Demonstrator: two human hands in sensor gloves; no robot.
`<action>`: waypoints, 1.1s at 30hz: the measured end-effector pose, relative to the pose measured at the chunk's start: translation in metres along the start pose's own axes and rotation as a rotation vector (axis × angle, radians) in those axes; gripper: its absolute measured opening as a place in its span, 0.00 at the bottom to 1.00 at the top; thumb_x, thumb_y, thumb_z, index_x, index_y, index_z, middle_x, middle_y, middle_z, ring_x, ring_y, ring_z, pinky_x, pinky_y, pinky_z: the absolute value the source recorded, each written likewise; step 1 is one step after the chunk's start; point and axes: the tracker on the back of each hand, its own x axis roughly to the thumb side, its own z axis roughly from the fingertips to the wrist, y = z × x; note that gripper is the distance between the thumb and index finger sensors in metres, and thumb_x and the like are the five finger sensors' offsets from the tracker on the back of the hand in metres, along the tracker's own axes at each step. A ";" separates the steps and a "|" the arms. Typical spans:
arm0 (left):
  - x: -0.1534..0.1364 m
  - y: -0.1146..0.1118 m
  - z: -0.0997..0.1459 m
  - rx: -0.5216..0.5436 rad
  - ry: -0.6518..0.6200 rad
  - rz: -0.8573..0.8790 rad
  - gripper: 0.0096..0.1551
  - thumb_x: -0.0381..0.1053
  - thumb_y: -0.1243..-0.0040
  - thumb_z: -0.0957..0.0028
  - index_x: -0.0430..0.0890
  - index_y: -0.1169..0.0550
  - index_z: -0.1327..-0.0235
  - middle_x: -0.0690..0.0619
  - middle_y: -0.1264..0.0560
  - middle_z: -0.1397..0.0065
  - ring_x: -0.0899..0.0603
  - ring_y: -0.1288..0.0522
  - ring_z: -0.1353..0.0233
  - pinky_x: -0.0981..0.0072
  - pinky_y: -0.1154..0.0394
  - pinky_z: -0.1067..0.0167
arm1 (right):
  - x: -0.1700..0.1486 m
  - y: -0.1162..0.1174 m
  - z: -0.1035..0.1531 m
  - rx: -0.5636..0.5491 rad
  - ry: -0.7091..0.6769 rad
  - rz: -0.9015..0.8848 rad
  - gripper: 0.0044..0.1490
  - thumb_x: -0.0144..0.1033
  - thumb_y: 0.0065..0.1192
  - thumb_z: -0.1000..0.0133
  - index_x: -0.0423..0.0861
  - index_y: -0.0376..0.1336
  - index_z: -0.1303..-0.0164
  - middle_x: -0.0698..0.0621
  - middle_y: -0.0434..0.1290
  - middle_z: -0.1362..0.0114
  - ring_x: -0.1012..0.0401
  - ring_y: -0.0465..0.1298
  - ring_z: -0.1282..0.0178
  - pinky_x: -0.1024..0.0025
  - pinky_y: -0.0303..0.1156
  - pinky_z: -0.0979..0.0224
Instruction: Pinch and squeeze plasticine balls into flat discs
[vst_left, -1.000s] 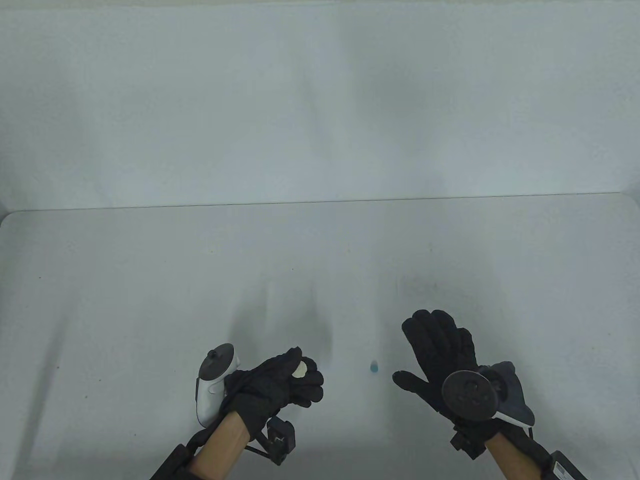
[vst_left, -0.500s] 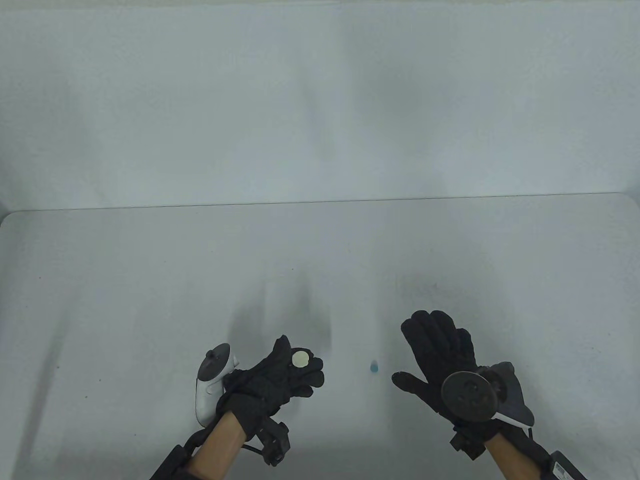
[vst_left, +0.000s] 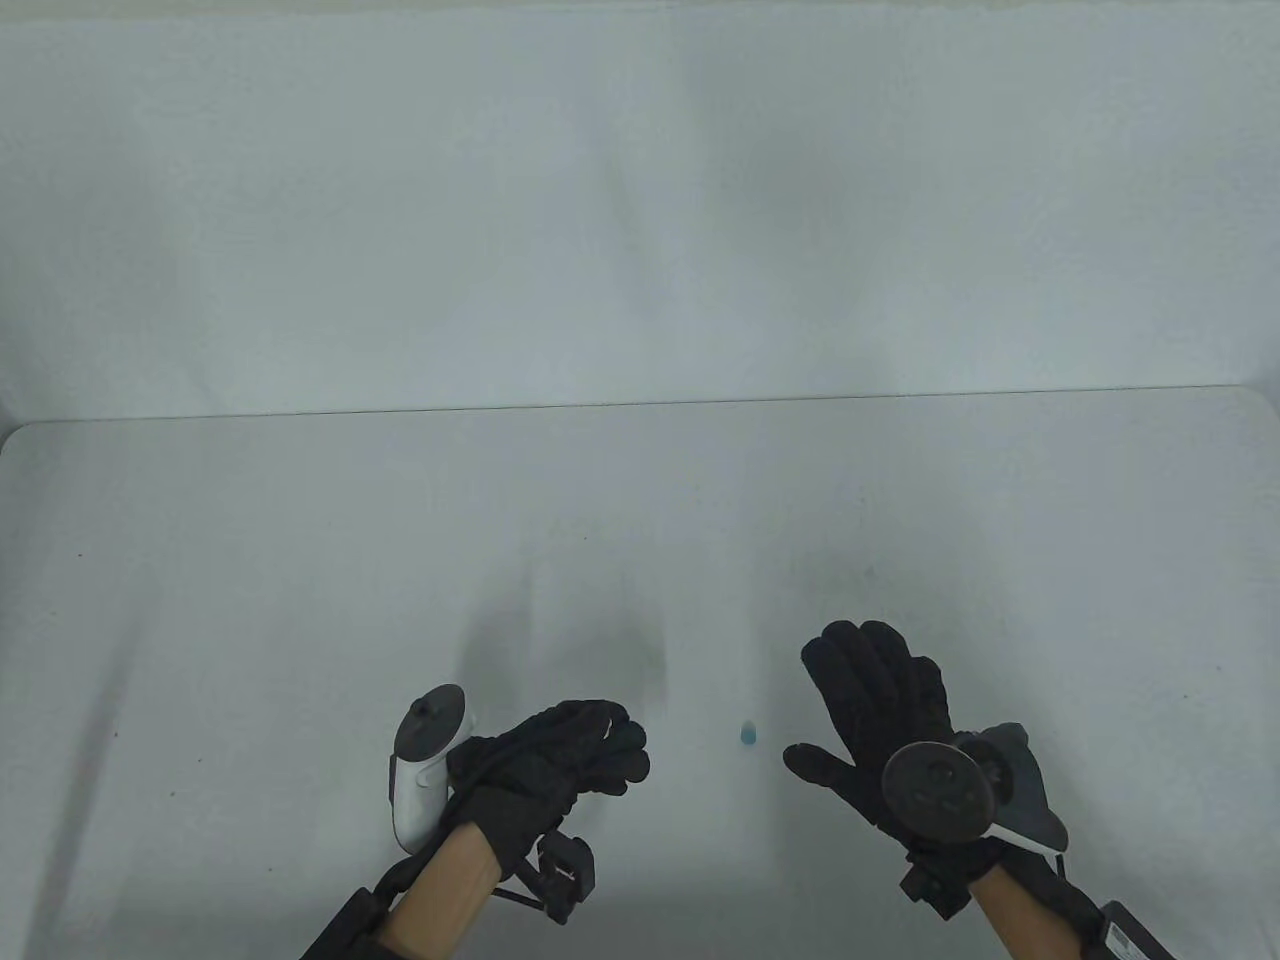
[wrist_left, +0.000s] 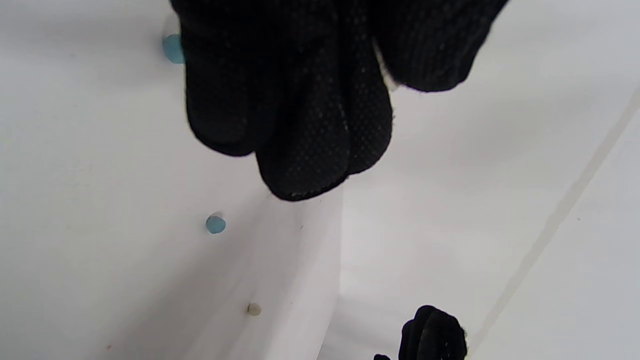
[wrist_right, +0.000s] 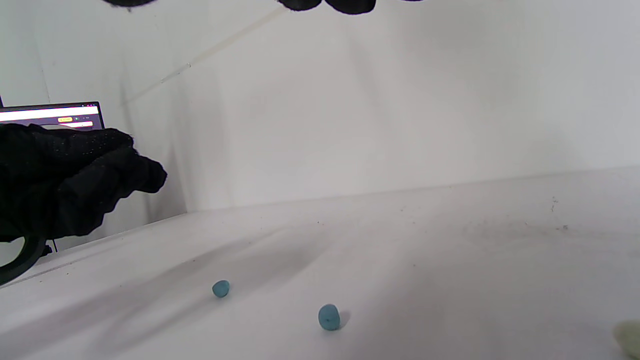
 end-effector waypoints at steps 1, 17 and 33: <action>0.000 0.001 0.000 -0.001 -0.003 0.009 0.28 0.49 0.42 0.42 0.35 0.25 0.35 0.49 0.16 0.43 0.47 0.11 0.45 0.62 0.16 0.42 | 0.000 0.000 0.000 -0.002 0.000 0.001 0.55 0.69 0.38 0.40 0.43 0.42 0.12 0.39 0.45 0.09 0.34 0.47 0.12 0.25 0.51 0.24; 0.001 0.000 0.001 0.014 -0.020 -0.005 0.24 0.53 0.37 0.46 0.42 0.21 0.42 0.49 0.15 0.45 0.47 0.10 0.49 0.60 0.16 0.44 | 0.000 0.000 0.000 -0.002 -0.001 -0.001 0.55 0.69 0.38 0.40 0.43 0.42 0.12 0.39 0.45 0.09 0.34 0.47 0.12 0.25 0.51 0.24; -0.007 0.001 -0.001 -0.060 -0.017 0.075 0.50 0.70 0.51 0.44 0.34 0.34 0.24 0.37 0.27 0.29 0.36 0.20 0.34 0.49 0.26 0.34 | 0.000 -0.001 0.000 -0.010 -0.003 -0.002 0.55 0.69 0.38 0.40 0.43 0.42 0.12 0.39 0.45 0.09 0.34 0.47 0.12 0.25 0.51 0.24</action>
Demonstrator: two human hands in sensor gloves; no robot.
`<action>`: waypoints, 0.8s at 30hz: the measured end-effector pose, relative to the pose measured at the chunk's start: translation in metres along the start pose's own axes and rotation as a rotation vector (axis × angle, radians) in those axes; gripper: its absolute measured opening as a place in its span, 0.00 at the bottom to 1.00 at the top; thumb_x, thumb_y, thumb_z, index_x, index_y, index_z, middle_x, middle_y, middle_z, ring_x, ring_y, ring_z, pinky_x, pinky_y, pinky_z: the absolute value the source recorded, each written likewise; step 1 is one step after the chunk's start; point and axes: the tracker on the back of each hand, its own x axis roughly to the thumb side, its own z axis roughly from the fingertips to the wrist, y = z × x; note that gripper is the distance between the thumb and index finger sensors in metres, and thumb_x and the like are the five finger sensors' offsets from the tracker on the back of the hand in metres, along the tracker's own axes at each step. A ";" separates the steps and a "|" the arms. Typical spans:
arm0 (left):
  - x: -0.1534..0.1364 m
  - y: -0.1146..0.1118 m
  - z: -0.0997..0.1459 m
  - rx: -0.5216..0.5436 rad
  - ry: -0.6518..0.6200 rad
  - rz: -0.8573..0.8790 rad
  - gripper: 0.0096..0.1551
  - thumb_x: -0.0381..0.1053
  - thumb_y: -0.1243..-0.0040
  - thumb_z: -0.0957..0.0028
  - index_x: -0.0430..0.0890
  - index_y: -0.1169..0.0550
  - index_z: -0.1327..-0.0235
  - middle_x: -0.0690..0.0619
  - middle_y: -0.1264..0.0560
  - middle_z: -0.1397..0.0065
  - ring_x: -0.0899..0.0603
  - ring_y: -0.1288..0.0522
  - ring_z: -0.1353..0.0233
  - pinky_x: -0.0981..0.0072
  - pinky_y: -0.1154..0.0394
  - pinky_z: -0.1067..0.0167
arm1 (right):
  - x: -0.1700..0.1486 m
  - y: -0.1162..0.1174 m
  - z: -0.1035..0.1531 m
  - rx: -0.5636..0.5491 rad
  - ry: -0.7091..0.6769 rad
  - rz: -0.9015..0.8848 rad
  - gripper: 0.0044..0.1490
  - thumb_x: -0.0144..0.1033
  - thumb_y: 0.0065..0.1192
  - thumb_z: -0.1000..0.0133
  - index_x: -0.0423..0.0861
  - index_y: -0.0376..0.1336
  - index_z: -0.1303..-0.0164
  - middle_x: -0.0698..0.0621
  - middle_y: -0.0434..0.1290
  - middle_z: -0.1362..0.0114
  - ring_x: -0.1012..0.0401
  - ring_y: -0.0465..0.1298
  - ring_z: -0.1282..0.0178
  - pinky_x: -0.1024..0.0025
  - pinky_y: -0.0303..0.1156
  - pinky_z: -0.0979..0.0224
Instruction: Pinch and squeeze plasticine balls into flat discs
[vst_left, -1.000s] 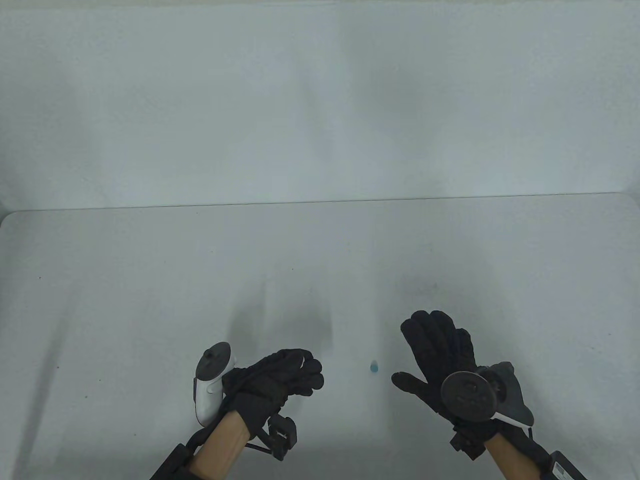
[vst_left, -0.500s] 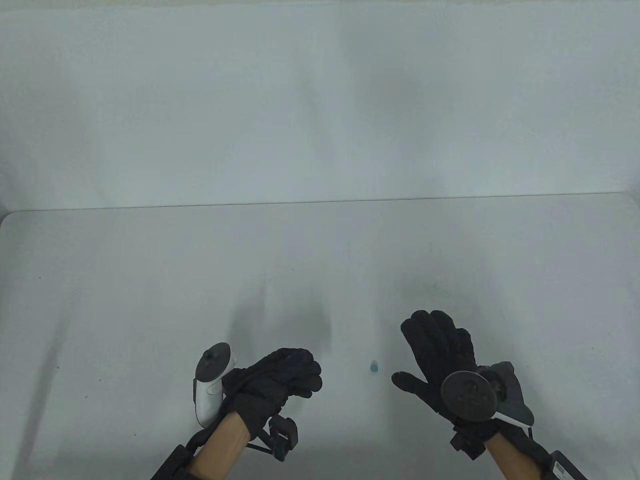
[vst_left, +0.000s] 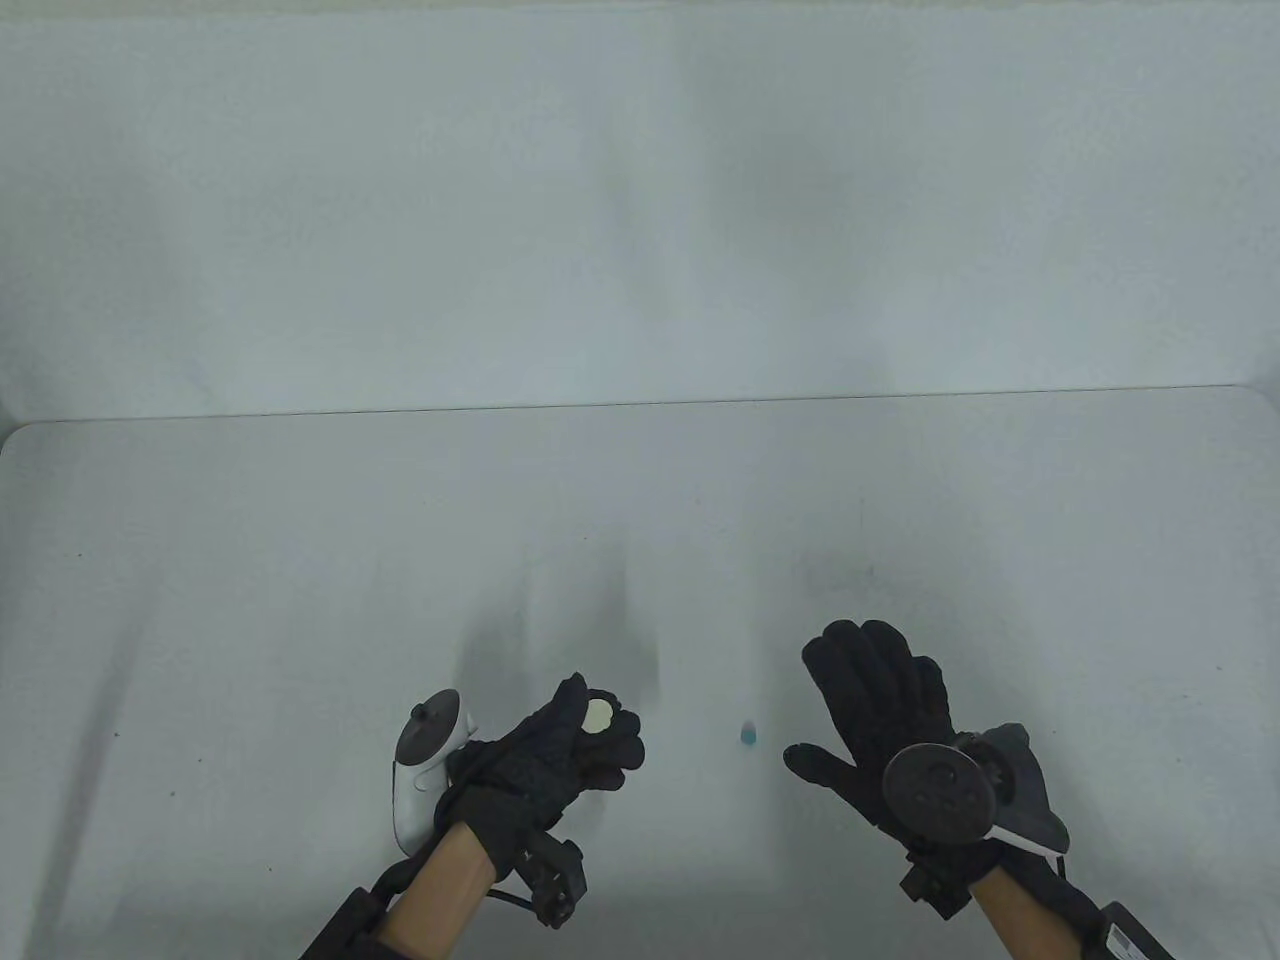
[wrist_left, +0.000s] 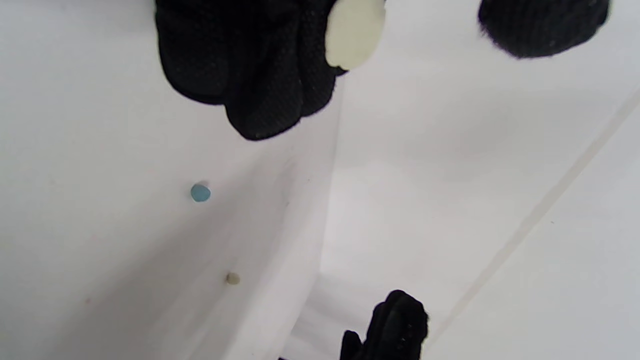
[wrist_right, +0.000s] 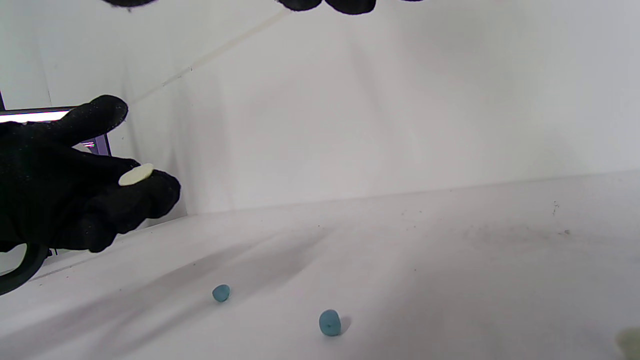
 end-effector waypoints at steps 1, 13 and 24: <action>0.000 0.001 0.000 0.011 0.002 -0.006 0.46 0.70 0.51 0.44 0.36 0.30 0.28 0.40 0.23 0.33 0.38 0.18 0.38 0.50 0.24 0.37 | 0.000 0.000 0.000 0.002 0.000 0.000 0.55 0.69 0.38 0.40 0.43 0.42 0.12 0.39 0.45 0.09 0.34 0.47 0.12 0.25 0.51 0.24; 0.003 0.006 0.003 0.143 0.031 -0.101 0.20 0.56 0.41 0.44 0.44 0.17 0.52 0.51 0.13 0.56 0.50 0.10 0.59 0.60 0.15 0.50 | 0.001 0.000 0.000 0.006 0.001 0.002 0.55 0.69 0.38 0.40 0.43 0.42 0.12 0.39 0.45 0.09 0.34 0.47 0.12 0.25 0.51 0.24; -0.003 0.004 -0.002 -0.024 0.022 -0.004 0.47 0.64 0.54 0.39 0.31 0.41 0.20 0.30 0.36 0.22 0.30 0.28 0.27 0.43 0.31 0.30 | 0.001 -0.001 0.000 0.002 -0.002 0.001 0.55 0.69 0.38 0.40 0.43 0.42 0.12 0.39 0.45 0.09 0.34 0.47 0.12 0.25 0.51 0.24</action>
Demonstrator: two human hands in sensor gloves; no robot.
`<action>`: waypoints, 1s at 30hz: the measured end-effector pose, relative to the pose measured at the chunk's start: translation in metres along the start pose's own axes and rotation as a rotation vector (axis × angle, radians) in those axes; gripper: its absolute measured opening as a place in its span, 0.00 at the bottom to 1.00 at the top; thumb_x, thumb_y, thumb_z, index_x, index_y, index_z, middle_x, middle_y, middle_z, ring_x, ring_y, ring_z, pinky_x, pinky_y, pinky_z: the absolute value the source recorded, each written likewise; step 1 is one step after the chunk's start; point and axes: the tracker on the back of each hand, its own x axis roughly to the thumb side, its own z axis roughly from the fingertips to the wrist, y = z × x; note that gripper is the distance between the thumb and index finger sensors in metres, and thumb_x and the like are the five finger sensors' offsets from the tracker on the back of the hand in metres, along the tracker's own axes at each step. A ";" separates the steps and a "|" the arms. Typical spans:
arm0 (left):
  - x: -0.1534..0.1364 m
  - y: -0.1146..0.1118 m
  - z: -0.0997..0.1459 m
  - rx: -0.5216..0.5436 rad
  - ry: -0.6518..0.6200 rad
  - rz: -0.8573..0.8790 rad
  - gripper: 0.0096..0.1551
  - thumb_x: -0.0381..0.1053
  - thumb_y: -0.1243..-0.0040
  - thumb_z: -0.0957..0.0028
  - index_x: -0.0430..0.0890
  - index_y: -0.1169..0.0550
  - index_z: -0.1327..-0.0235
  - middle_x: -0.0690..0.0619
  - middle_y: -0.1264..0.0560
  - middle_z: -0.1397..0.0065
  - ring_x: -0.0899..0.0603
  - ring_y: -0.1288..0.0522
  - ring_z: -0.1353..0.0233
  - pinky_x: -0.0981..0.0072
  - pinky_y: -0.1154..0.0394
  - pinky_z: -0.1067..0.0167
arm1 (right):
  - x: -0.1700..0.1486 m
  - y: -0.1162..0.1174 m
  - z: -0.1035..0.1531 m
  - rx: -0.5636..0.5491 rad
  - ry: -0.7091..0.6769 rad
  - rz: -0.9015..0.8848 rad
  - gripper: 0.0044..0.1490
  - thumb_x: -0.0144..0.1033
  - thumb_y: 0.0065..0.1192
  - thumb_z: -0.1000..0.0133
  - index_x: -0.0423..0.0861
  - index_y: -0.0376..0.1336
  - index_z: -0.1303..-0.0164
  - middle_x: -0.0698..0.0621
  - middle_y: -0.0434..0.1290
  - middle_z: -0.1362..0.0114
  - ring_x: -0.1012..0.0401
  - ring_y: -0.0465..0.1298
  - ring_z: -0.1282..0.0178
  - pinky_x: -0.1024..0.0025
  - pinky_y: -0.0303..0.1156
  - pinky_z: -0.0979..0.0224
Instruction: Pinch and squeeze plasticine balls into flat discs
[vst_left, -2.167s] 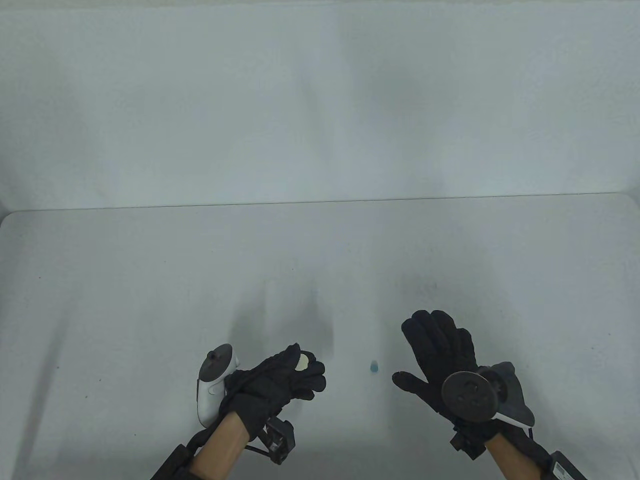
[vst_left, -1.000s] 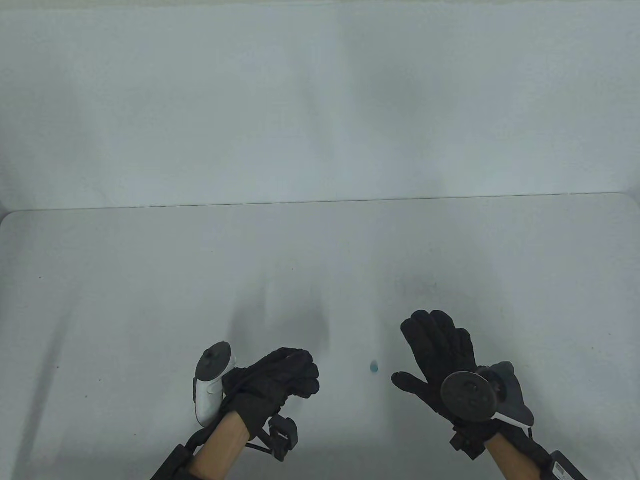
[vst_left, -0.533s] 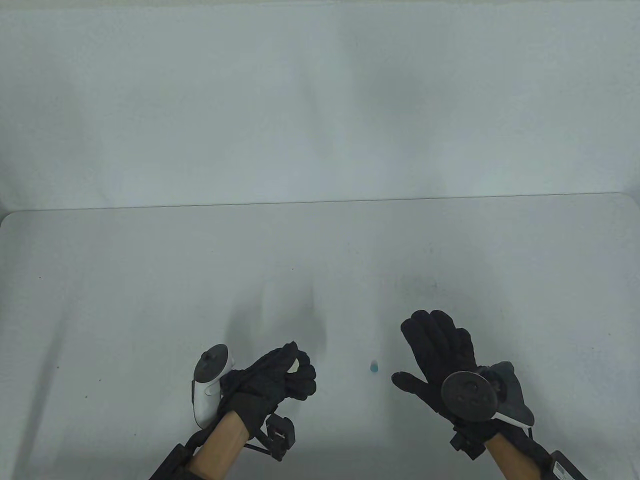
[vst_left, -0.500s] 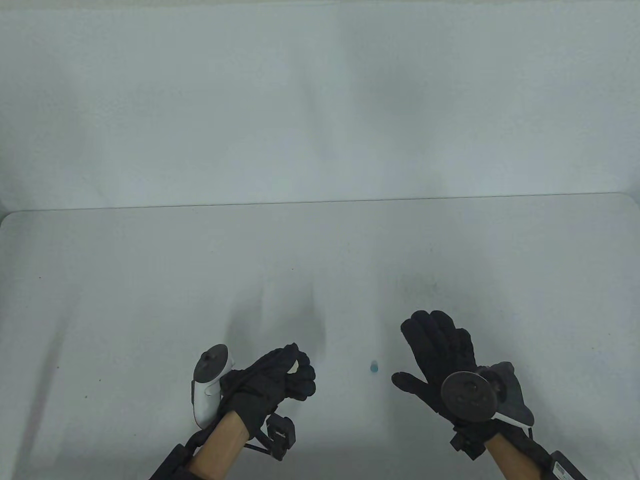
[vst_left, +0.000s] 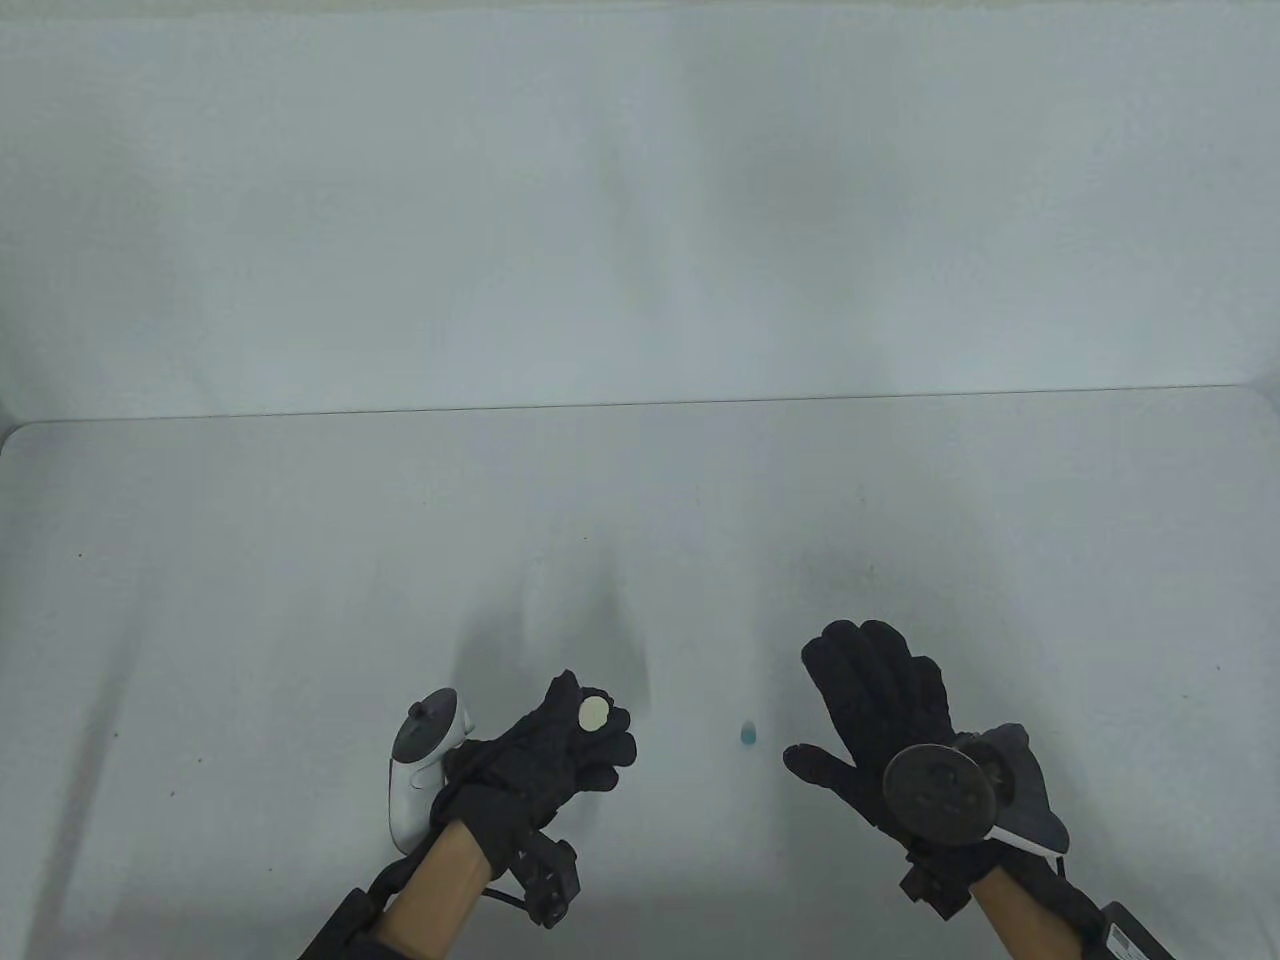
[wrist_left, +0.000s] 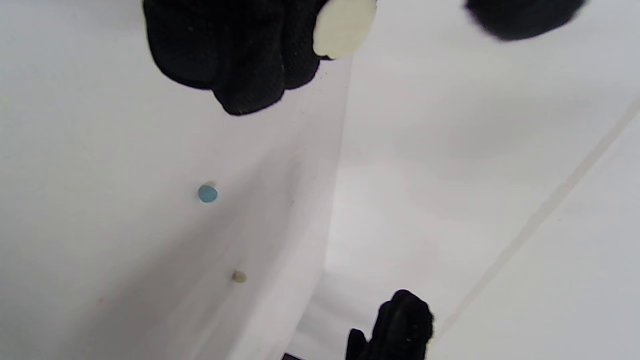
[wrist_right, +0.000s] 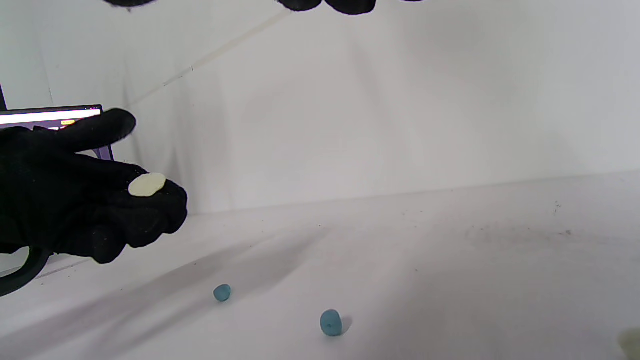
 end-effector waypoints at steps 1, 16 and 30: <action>0.001 0.000 0.000 0.014 0.004 -0.016 0.42 0.59 0.53 0.37 0.32 0.40 0.21 0.32 0.35 0.23 0.31 0.27 0.28 0.43 0.30 0.31 | 0.000 0.000 0.000 0.001 0.001 0.001 0.55 0.69 0.38 0.40 0.43 0.42 0.12 0.39 0.45 0.09 0.34 0.47 0.12 0.25 0.51 0.24; 0.011 0.005 0.002 0.135 0.016 -0.240 0.24 0.47 0.43 0.42 0.39 0.20 0.36 0.42 0.22 0.39 0.40 0.16 0.44 0.48 0.22 0.41 | 0.001 -0.001 0.001 -0.010 -0.005 -0.004 0.55 0.69 0.38 0.40 0.43 0.42 0.12 0.39 0.45 0.09 0.34 0.48 0.12 0.25 0.51 0.24; 0.009 0.021 0.000 0.183 0.093 -0.294 0.29 0.46 0.47 0.39 0.35 0.29 0.29 0.41 0.22 0.36 0.40 0.16 0.43 0.49 0.22 0.40 | 0.001 -0.002 0.002 -0.016 -0.014 -0.018 0.54 0.69 0.38 0.40 0.43 0.42 0.12 0.39 0.45 0.09 0.34 0.48 0.12 0.25 0.51 0.24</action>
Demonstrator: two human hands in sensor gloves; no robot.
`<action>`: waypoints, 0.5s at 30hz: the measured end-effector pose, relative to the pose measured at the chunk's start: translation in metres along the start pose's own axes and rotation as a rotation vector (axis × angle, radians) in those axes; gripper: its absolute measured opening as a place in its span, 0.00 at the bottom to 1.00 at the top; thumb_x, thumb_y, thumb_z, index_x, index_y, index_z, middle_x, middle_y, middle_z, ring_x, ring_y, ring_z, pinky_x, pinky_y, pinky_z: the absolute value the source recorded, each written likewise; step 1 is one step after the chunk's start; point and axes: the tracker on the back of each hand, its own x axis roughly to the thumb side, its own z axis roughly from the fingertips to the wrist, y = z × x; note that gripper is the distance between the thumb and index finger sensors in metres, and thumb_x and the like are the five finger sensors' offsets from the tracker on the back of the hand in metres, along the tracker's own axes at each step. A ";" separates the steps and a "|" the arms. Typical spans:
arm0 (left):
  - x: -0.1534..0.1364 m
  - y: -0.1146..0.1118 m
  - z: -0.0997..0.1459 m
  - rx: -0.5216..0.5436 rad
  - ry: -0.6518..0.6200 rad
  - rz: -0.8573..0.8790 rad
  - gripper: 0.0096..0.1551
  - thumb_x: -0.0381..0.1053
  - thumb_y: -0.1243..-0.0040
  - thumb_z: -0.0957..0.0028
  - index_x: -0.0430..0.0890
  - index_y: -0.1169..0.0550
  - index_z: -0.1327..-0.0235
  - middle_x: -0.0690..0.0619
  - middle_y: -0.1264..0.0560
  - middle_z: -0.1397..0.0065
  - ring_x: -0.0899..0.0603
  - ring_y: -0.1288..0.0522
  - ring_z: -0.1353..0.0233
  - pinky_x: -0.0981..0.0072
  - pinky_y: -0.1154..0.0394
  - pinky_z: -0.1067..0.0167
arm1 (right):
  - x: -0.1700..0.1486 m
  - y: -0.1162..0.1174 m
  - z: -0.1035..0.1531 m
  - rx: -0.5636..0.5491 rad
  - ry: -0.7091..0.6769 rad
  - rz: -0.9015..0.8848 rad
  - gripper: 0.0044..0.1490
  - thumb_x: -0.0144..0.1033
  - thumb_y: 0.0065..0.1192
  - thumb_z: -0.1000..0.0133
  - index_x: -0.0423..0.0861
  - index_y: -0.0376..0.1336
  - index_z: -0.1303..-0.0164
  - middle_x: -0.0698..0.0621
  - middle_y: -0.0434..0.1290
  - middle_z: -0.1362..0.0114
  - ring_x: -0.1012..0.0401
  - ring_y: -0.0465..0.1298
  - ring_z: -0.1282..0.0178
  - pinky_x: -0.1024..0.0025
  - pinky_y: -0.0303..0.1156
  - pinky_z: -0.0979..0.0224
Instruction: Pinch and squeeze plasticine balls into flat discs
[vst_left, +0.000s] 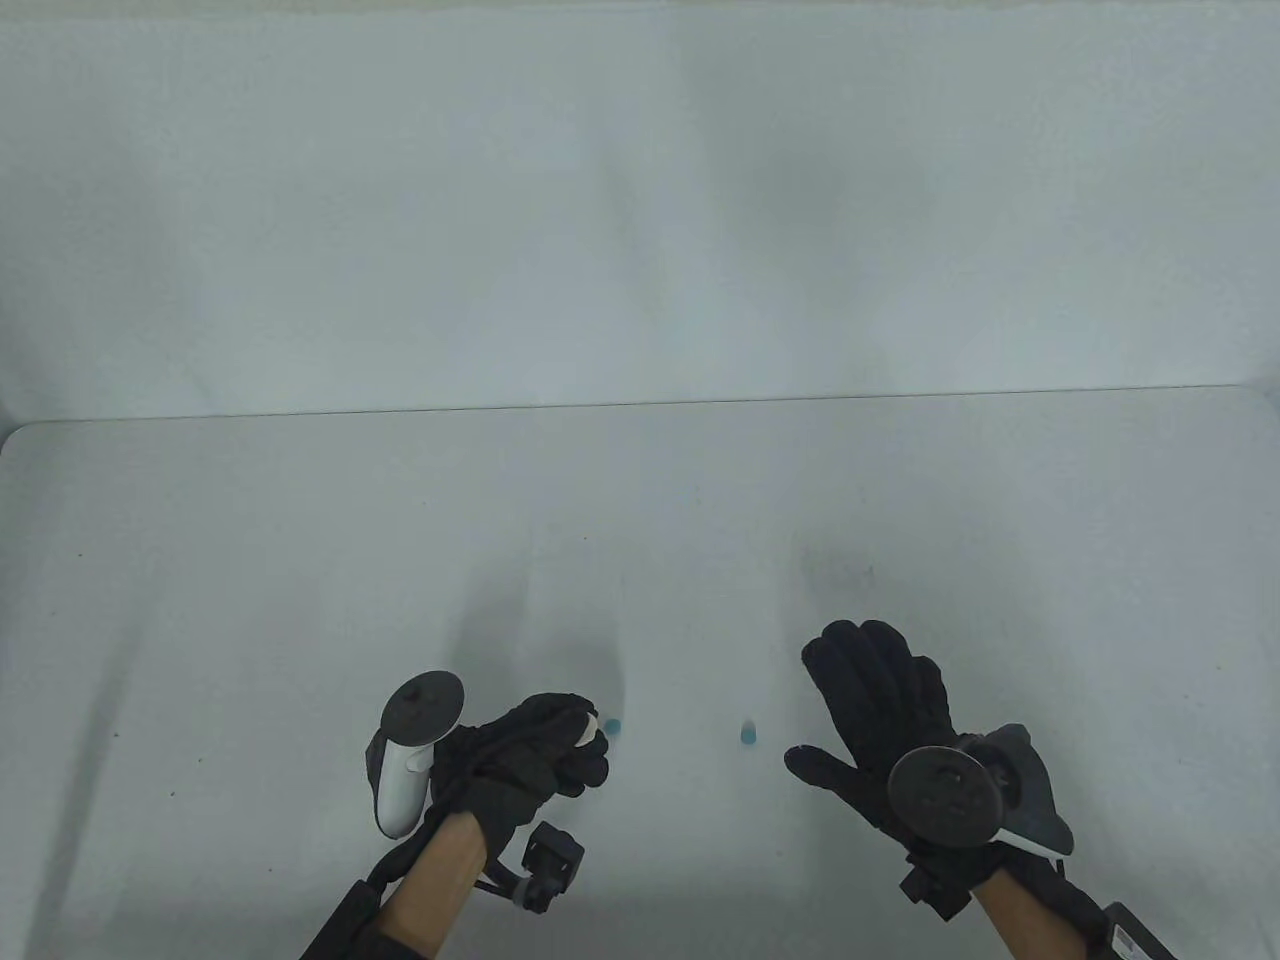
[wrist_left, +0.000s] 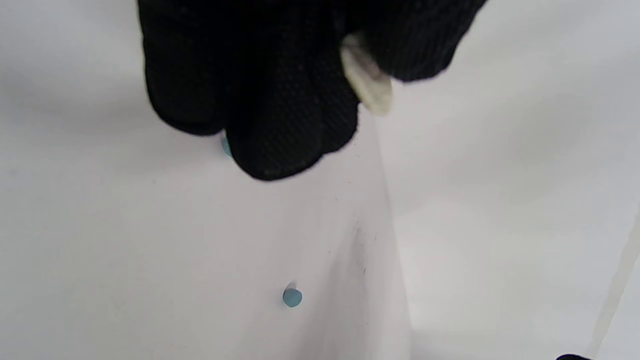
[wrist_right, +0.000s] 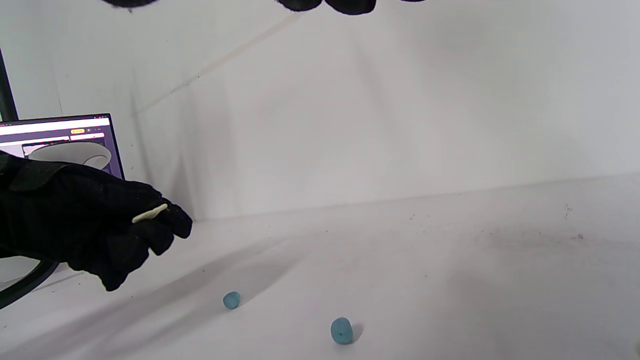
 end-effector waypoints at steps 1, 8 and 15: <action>0.000 0.001 -0.001 -0.004 0.004 0.018 0.28 0.45 0.48 0.39 0.34 0.29 0.29 0.41 0.23 0.35 0.40 0.16 0.42 0.48 0.23 0.39 | 0.000 0.000 0.000 0.000 0.000 0.001 0.54 0.69 0.38 0.40 0.43 0.42 0.12 0.39 0.45 0.09 0.34 0.48 0.12 0.25 0.51 0.24; 0.005 0.028 0.003 0.069 0.073 -0.174 0.25 0.45 0.42 0.42 0.39 0.22 0.33 0.37 0.25 0.32 0.36 0.18 0.40 0.45 0.24 0.39 | 0.001 0.001 0.000 0.004 -0.003 -0.004 0.54 0.69 0.38 0.40 0.43 0.42 0.12 0.39 0.45 0.09 0.34 0.48 0.12 0.25 0.51 0.24; -0.001 0.036 0.002 0.136 0.126 -0.442 0.29 0.45 0.36 0.46 0.33 0.22 0.34 0.44 0.16 0.45 0.45 0.11 0.51 0.53 0.17 0.45 | 0.002 0.001 0.000 0.008 -0.013 -0.003 0.54 0.69 0.38 0.40 0.43 0.42 0.12 0.39 0.45 0.09 0.34 0.48 0.12 0.25 0.51 0.24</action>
